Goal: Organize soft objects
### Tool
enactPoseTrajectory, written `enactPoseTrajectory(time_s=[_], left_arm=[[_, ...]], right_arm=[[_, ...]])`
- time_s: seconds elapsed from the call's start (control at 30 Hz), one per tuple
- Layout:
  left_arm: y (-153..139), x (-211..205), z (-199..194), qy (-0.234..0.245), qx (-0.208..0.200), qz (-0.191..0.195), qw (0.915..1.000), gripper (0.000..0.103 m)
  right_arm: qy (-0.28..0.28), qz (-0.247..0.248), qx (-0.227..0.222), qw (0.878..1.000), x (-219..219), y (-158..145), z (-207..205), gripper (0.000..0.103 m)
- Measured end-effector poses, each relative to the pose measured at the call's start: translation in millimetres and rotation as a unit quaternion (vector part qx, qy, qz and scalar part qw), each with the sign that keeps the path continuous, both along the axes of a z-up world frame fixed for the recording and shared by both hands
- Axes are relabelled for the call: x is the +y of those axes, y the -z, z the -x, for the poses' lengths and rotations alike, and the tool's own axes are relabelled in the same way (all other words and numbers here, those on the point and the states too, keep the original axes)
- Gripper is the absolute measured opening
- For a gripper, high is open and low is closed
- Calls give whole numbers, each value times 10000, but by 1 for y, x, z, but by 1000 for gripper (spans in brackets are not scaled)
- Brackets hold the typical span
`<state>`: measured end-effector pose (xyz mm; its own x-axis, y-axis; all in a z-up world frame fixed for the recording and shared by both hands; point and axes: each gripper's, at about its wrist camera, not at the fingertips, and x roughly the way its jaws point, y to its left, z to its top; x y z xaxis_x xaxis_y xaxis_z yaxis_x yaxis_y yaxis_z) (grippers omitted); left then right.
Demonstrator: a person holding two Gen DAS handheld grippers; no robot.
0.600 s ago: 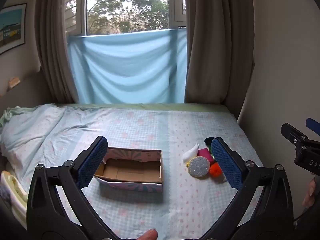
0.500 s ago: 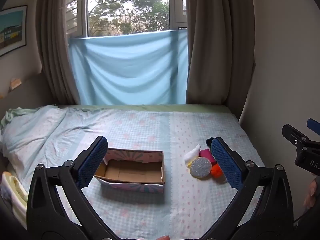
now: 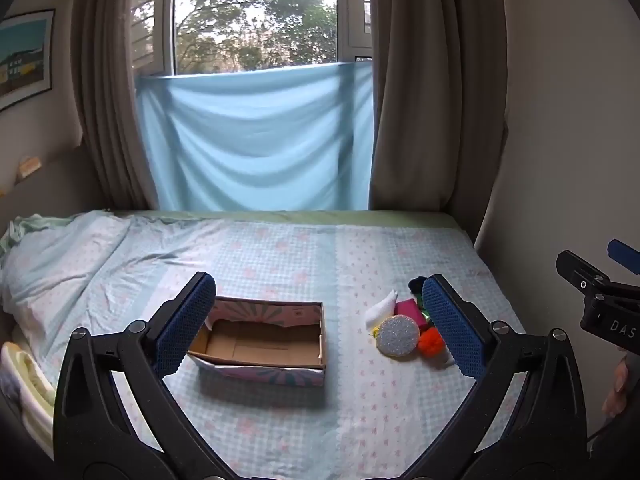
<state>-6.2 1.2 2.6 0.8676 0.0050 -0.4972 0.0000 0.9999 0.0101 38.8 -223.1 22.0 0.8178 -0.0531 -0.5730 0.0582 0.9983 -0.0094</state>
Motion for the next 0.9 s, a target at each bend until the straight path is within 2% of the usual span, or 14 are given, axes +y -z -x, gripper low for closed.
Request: enactPoseTrajectory(time_s=[0.37, 0.9], left_arm=[[1, 0, -2, 1, 23, 8, 10000, 103], [3, 3, -6, 10, 76, 46, 10000, 103]], right_arm=[[37, 110, -17, 9999, 9, 3, -1, 103], [23, -8, -29, 10000, 6, 3, -4, 103]])
